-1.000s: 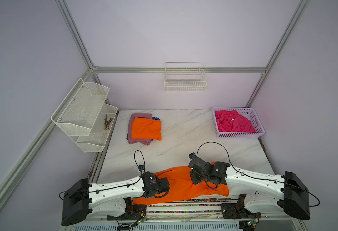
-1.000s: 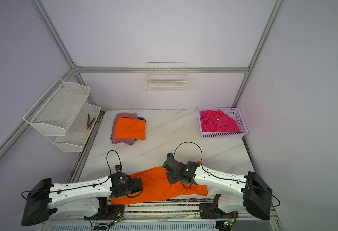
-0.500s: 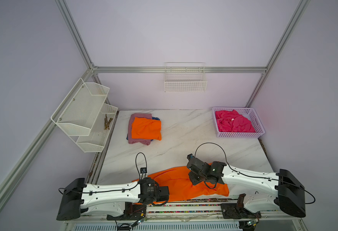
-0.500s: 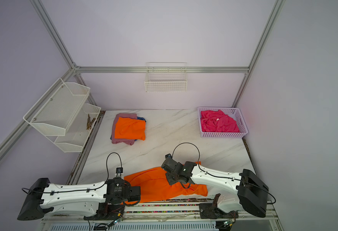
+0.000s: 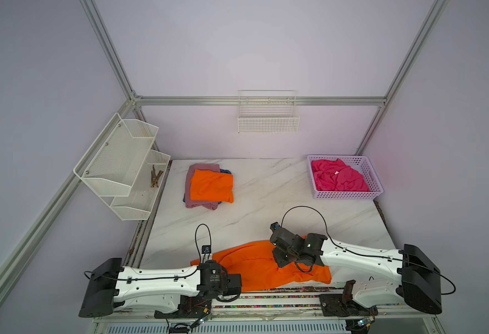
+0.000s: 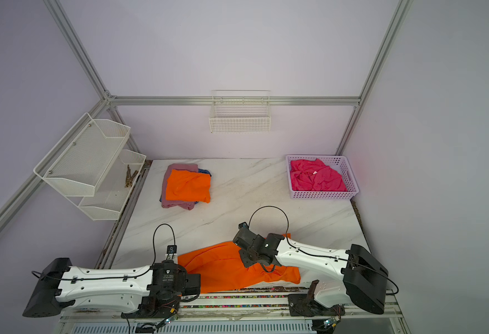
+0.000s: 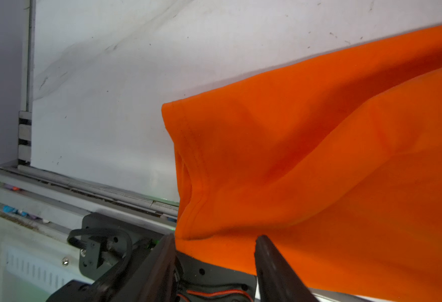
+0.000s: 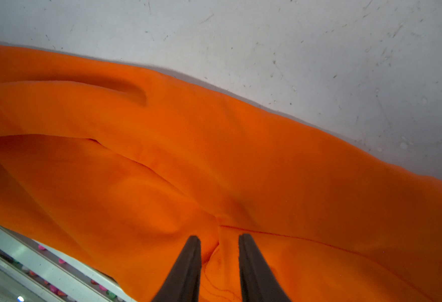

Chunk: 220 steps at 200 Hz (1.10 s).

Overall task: Fold and stack t-shirts
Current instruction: Smooth out the T-shirt at the center of the board.

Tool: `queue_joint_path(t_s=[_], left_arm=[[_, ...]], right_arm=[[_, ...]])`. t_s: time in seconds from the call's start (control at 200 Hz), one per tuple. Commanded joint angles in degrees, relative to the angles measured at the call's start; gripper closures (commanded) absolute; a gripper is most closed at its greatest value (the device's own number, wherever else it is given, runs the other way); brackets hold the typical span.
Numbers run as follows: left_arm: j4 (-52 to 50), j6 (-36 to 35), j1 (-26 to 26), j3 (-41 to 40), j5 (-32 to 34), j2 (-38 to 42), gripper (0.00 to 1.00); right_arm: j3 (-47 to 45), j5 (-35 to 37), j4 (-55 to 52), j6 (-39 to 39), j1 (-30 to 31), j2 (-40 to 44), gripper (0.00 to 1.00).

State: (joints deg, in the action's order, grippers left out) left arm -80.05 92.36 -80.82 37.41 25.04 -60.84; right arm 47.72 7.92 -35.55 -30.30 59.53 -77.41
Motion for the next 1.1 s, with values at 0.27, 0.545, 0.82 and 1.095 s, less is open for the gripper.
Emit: queue_joint_path(t_s=[0.27, 0.545, 0.82, 1.095], left_arm=[[2.63, -2.12, -0.31, -2.86, 3.00, 0.22, 0.42], [4.88, -1.56, -0.12, -5.67, 4.02, 0.89, 0.41], [5.32, -1.57, 2.07, -4.45, 4.14, -2.17, 0.86], [-0.77, 0.78, 2.15, 3.49, 7.22, -8.23, 1.00]], right_arm=[[1.57, 0.95, -0.65, 0.86, 0.14, 1.64, 0.69], [1.98, 1.47, -1.89, 0.69, 0.10, 2.17, 0.68], [2.08, 0.78, -2.48, 0.27, 0.10, 2.35, 0.68], [2.29, -0.54, -1.33, 0.26, 0.14, 1.23, 0.68]])
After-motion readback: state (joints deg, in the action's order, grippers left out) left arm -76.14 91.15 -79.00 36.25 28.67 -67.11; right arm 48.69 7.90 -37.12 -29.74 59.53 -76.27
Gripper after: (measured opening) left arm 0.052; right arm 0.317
